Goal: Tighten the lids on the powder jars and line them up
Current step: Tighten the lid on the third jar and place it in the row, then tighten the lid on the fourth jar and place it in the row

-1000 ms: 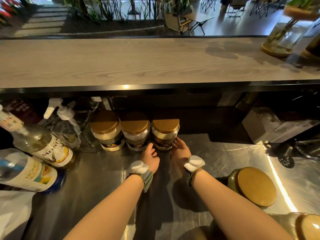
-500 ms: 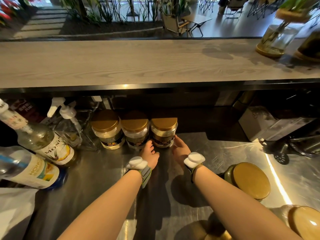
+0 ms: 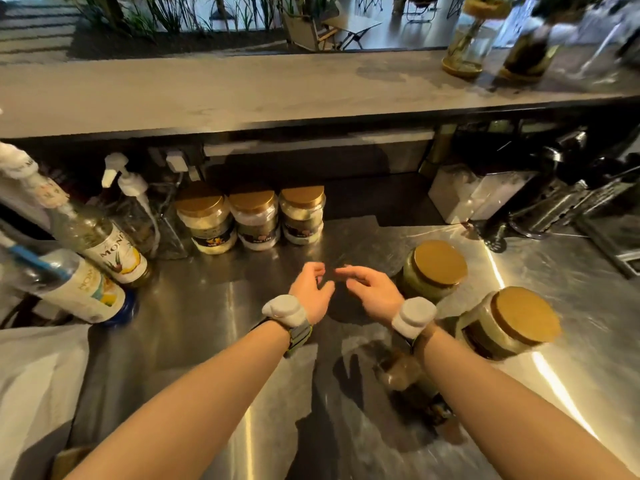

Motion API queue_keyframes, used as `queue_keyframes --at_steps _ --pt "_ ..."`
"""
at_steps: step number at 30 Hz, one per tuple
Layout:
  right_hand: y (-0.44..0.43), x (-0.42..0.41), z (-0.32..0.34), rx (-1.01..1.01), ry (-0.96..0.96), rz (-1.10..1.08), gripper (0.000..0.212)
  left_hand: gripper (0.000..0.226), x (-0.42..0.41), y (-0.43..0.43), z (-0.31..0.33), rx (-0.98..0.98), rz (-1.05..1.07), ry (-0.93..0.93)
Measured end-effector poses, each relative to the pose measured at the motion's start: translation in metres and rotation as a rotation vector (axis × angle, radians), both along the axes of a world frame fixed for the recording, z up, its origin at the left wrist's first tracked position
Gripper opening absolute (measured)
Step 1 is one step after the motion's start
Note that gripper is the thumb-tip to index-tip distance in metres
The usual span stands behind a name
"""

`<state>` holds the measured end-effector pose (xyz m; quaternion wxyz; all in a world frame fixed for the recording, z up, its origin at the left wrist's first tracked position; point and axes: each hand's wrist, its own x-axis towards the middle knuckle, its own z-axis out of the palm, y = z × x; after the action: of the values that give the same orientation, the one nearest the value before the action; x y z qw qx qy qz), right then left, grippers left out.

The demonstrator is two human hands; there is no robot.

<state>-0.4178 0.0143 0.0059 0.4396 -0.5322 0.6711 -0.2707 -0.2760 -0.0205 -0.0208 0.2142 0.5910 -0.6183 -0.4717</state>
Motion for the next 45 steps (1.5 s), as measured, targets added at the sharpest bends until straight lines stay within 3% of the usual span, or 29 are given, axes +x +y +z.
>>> queue_keyframes --at_steps 8,12,16,21,24,27,33,36,39,45 --pt "0.099 -0.059 0.014 -0.100 0.061 -0.149 0.025 0.049 -0.015 0.081 -0.001 0.052 -0.123 0.029" --pt "0.131 -0.094 0.007 -0.105 0.079 -0.233 0.023 0.046 -0.029 0.119 -0.005 0.063 -0.031 0.007" --pt "0.148 -0.119 -0.009 -0.014 0.182 -0.176 0.024 0.042 -0.044 0.150 -0.010 0.168 0.053 0.025" --pt "0.160 -0.136 -0.027 0.112 0.232 -0.033 0.029 0.008 -0.071 0.187 -0.024 0.297 0.225 0.062" --pt "0.162 -0.137 -0.032 0.150 0.235 0.017 0.037 0.029 -0.081 0.200 -0.037 0.399 0.265 0.124" --pt "0.162 -0.145 -0.034 0.183 0.243 0.075 0.047 0.035 -0.099 0.214 -0.040 0.490 0.365 0.282" --pt "0.158 -0.150 -0.037 0.186 0.184 0.152 0.041 0.063 -0.128 0.230 -0.035 0.557 0.422 0.442" --pt "0.161 -0.150 -0.037 0.180 0.124 0.132 0.038 0.064 -0.137 0.230 -0.031 0.533 0.482 0.503" --pt "0.164 -0.148 -0.034 0.155 0.031 0.119 0.038 0.056 -0.140 0.231 -0.025 0.407 0.523 0.407" --pt "0.171 -0.140 -0.029 0.194 -0.256 0.081 0.030 0.091 -0.124 0.231 -0.022 0.217 0.506 0.196"
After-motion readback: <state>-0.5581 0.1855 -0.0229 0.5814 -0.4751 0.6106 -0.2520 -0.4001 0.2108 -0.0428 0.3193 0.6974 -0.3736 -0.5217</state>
